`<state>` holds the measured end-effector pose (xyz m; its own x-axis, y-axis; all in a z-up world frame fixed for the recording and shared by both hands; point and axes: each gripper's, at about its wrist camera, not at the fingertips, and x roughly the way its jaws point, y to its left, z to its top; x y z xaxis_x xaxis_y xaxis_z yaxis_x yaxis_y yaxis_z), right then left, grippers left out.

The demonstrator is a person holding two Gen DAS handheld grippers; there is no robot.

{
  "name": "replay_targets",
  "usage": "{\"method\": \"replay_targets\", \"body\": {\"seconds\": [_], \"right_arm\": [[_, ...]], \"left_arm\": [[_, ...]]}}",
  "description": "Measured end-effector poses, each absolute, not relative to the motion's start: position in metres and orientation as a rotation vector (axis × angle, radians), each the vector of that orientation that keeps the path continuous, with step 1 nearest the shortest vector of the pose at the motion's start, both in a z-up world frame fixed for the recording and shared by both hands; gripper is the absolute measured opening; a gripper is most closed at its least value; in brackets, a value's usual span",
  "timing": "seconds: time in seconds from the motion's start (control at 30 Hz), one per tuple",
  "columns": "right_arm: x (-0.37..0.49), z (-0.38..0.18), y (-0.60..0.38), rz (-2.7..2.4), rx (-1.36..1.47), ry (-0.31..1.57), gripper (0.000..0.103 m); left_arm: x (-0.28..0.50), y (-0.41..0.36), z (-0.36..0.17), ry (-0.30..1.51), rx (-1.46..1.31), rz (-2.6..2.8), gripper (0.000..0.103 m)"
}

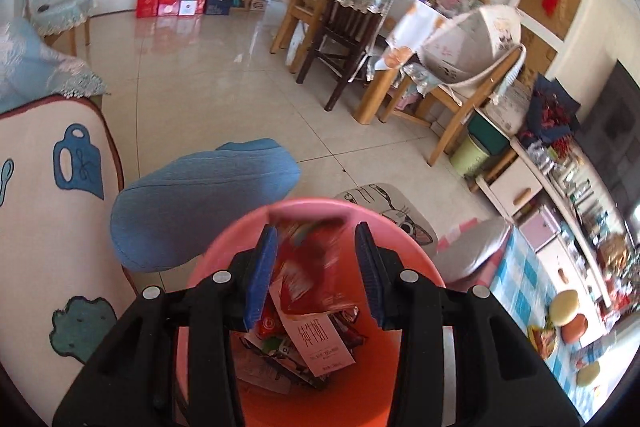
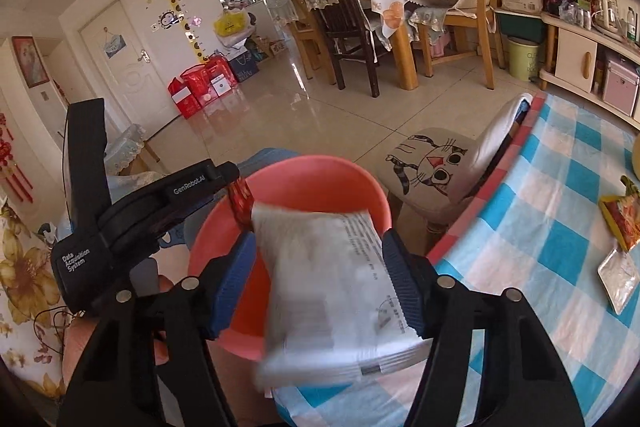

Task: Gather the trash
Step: 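Open both tools to drop the packets into the pink bucket, then bring both open tools back over the table toward the foil tray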

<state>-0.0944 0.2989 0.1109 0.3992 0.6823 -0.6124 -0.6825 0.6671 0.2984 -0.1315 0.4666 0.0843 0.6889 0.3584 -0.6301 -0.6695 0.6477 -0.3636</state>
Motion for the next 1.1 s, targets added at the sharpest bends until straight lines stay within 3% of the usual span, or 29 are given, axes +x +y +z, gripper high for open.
{"method": "replay_targets", "body": {"seconds": [0.2,0.23,0.27,0.33,0.47,0.57,1.1], "right_arm": [[-0.083,0.096,0.310,0.854,0.012,0.775,0.066],[-0.082,0.093,0.307,0.842,0.018,0.773,0.067],[-0.081,0.091,0.303,0.829,0.025,0.771,0.070],[-0.079,0.087,0.293,0.807,0.046,0.768,0.076],[-0.077,0.081,0.275,0.763,0.061,0.773,0.080],[-0.078,0.077,0.263,0.728,0.051,0.768,0.089],[-0.089,0.071,0.219,0.655,-0.016,0.736,0.089]], "left_arm": [[-0.131,0.481,0.074,0.579,-0.665,0.629,0.043],[-0.130,0.481,0.074,0.585,-0.661,0.631,0.049],[-0.128,0.480,0.075,0.590,-0.656,0.636,0.063],[-0.125,0.477,0.076,0.589,-0.648,0.645,0.077],[-0.119,0.470,0.079,0.604,-0.613,0.663,0.088],[-0.117,0.466,0.078,0.617,-0.606,0.664,0.090],[-0.101,0.439,0.083,0.635,-0.527,0.621,0.092]]}}
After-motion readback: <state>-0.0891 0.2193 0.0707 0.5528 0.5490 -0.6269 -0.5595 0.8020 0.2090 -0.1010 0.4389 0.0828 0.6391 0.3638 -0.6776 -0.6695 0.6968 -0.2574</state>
